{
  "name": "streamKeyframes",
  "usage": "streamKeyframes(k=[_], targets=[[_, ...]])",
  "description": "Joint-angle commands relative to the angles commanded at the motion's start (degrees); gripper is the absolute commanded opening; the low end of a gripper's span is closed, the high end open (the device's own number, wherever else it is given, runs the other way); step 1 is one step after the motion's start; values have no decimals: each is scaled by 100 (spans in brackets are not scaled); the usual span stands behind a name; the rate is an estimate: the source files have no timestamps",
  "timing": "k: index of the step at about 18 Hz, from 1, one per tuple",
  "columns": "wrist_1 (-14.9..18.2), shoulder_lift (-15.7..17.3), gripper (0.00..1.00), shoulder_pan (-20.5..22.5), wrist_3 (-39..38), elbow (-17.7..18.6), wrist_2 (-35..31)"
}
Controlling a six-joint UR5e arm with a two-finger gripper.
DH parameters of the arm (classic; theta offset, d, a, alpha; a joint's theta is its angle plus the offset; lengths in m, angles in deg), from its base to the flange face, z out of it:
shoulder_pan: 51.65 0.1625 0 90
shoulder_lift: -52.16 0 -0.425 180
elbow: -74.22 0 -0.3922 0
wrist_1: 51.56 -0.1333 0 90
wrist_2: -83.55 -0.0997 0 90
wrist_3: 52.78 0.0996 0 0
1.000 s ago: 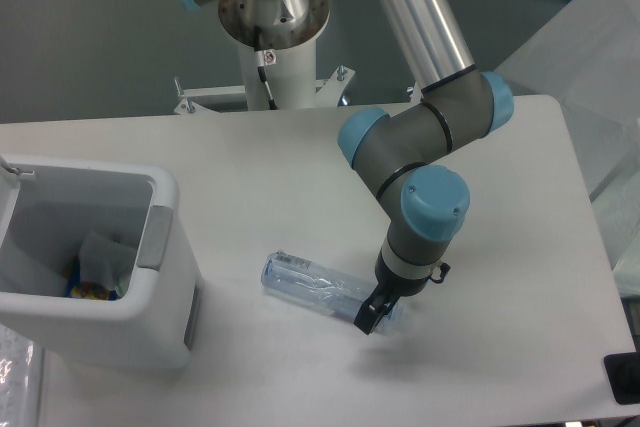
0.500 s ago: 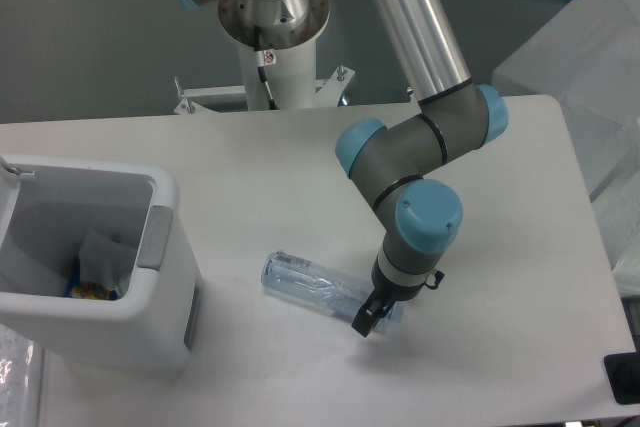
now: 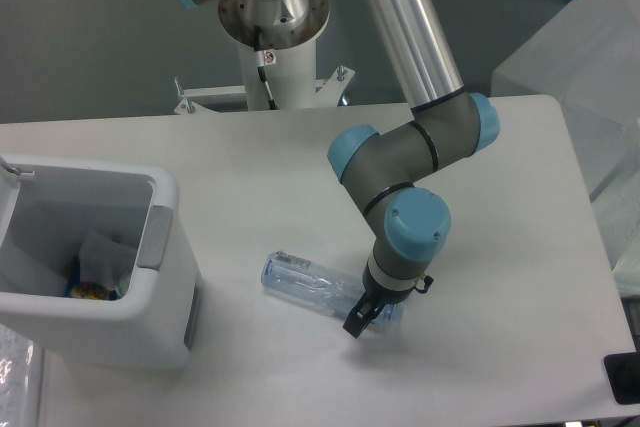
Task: Place the trash in the trash can
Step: 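Lower the gripper and close it around the bottle's cap end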
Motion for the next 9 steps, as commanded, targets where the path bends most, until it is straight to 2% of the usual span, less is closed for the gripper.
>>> streamKeyframes(k=[3,9], targets=[[0,9,89,0,0,18,0],[0,0,89,0,9,18,-9]])
